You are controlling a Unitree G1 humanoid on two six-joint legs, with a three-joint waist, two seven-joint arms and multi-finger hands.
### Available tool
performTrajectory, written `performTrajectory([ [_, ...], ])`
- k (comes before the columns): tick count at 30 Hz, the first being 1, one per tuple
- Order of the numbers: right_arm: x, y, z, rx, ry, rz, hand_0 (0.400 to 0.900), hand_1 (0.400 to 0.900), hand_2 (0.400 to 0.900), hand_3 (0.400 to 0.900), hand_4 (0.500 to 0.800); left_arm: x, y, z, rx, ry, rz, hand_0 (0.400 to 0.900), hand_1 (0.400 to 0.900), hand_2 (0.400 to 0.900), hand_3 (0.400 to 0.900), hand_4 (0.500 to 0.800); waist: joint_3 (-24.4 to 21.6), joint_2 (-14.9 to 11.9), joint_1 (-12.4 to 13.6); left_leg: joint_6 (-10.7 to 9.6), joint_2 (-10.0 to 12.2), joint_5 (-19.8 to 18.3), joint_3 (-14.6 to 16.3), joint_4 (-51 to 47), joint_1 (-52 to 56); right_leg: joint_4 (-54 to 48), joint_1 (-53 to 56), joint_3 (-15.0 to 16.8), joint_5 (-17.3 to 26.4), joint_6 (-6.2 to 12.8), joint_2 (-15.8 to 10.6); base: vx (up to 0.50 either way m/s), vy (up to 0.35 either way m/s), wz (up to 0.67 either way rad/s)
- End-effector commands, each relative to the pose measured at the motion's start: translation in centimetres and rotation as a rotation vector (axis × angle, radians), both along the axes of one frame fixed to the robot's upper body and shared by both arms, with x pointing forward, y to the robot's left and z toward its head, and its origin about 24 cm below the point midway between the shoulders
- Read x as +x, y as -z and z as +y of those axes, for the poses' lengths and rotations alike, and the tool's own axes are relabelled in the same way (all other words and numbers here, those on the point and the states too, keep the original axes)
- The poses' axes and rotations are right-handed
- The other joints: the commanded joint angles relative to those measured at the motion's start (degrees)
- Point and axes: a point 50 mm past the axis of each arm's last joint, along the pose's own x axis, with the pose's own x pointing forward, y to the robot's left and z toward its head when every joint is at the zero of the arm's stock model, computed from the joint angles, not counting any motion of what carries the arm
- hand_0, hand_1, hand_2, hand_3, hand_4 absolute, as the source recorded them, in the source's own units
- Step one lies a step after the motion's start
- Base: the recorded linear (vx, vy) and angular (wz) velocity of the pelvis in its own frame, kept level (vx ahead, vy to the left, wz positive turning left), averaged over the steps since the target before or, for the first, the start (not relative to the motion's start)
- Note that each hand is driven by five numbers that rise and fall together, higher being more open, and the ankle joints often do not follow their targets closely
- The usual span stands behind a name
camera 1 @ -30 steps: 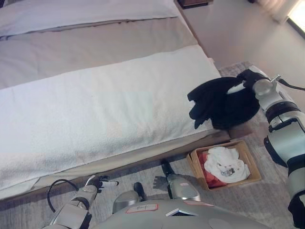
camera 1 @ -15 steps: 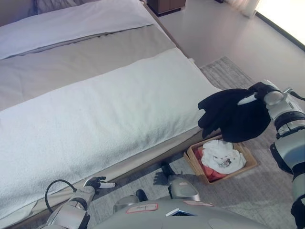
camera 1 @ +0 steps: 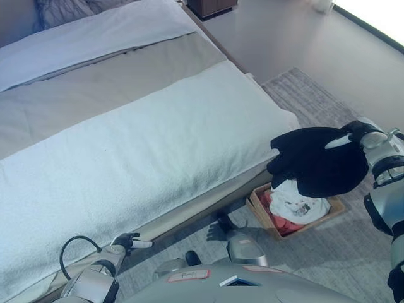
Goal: Put the clothes on the bed into the basket.
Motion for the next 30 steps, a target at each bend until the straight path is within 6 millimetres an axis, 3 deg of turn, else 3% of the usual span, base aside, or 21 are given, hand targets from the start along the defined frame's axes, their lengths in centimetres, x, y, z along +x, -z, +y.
performTrajectory([
  [1,0.3,-6.6,-3.1,-0.136,0.066,-0.144,0.400,0.400,0.400,0.400,0.500,-0.1,-1.7,4.2,0.121,-0.012,0.005,0.900,0.900,0.900,0.900,0.800,-0.5,0.9,0.1,2.6,0.3,-10.2,-4.5,6.3,-1.6,3.8,-0.8,-1.4,-2.1,6.26,-1.4,0.05,0.079,-0.11],
  [8,0.0,-6.1,-3.3,-0.123,0.080,-0.135,0.400,0.400,0.400,0.400,0.500,-0.3,-1.7,4.5,0.126,-0.027,0.003,0.900,0.900,0.900,0.900,0.800,-0.2,1.6,0.0,2.8,0.2,-10.3,-3.6,6.3,-1.7,3.0,-1.4,-1.0,-1.2,6.36,-1.1,0.00,0.001,-0.15],
  [9,-0.1,-6.1,-3.3,-0.125,0.082,-0.136,0.576,0.576,0.576,0.576,0.606,-0.2,-1.7,4.4,0.126,-0.026,0.001,0.900,0.900,0.900,0.900,0.800,-0.3,1.5,0.0,2.8,0.2,-10.3,-3.7,6.3,-1.7,2.9,-1.5,-0.9,-1.0,6.33,-1.1,0.00,0.000,0.00],
  [10,0.0,-6.1,-3.3,-0.129,0.079,-0.135,0.900,0.900,0.900,0.900,0.800,0.0,-1.8,4.5,0.127,-0.026,-0.004,0.900,0.900,0.900,0.900,0.800,-0.2,1.5,0.0,2.7,0.2,-10.2,-3.7,6.3,-1.8,2.9,-1.6,-1.0,-0.9,6.31,-1.1,0.00,0.000,0.00],
  [22,-0.2,-6.0,-3.5,-0.141,0.077,-0.128,0.900,0.900,0.900,0.900,0.800,0.4,-1.5,3.6,0.106,-0.013,-0.015,0.900,0.900,0.900,0.900,0.800,0.0,0.6,0.3,1.7,0.5,-7.9,-4.3,5.9,-2.6,3.1,-2.0,-1.3,-0.1,5.48,-1.1,-0.02,-0.039,0.06],
  [30,-0.7,-4.9,-3.6,-0.118,0.088,-0.117,0.900,0.900,0.900,0.900,0.800,0.5,-1.3,3.0,0.098,0.003,-0.011,0.900,0.900,0.900,0.900,0.800,0.2,0.3,0.9,1.1,1.1,-7.3,-5.3,5.5,-2.8,2.9,-1.6,-2.6,-0.7,4.98,-1.4,0.00,-0.012,0.13],
])
